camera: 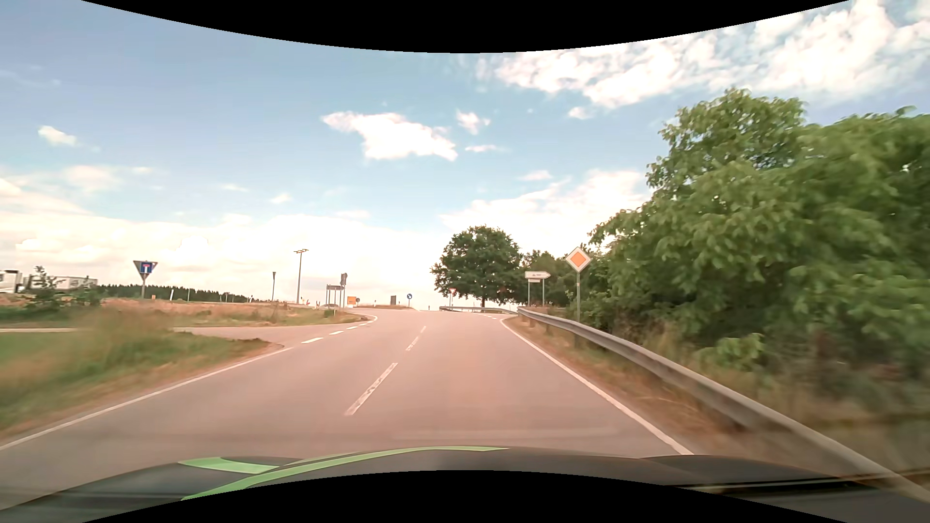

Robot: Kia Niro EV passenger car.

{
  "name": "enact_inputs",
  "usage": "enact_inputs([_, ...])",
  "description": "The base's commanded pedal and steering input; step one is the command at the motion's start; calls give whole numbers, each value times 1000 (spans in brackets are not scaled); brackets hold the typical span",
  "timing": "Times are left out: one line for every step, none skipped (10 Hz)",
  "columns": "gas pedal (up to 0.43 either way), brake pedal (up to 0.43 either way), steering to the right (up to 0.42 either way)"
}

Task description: Follow the waypoints while adhering to traffic rules and regulations

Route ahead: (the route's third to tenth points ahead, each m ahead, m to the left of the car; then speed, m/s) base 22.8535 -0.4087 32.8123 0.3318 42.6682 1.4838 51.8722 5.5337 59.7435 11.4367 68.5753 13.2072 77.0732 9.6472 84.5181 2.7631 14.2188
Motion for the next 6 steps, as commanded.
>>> enact_inputs([67,0,1])
enact_inputs([67,0,1])
enact_inputs([67,0,1])
enact_inputs([67,0,1])
enact_inputs([67,0,0])
enact_inputs([47,0,0])
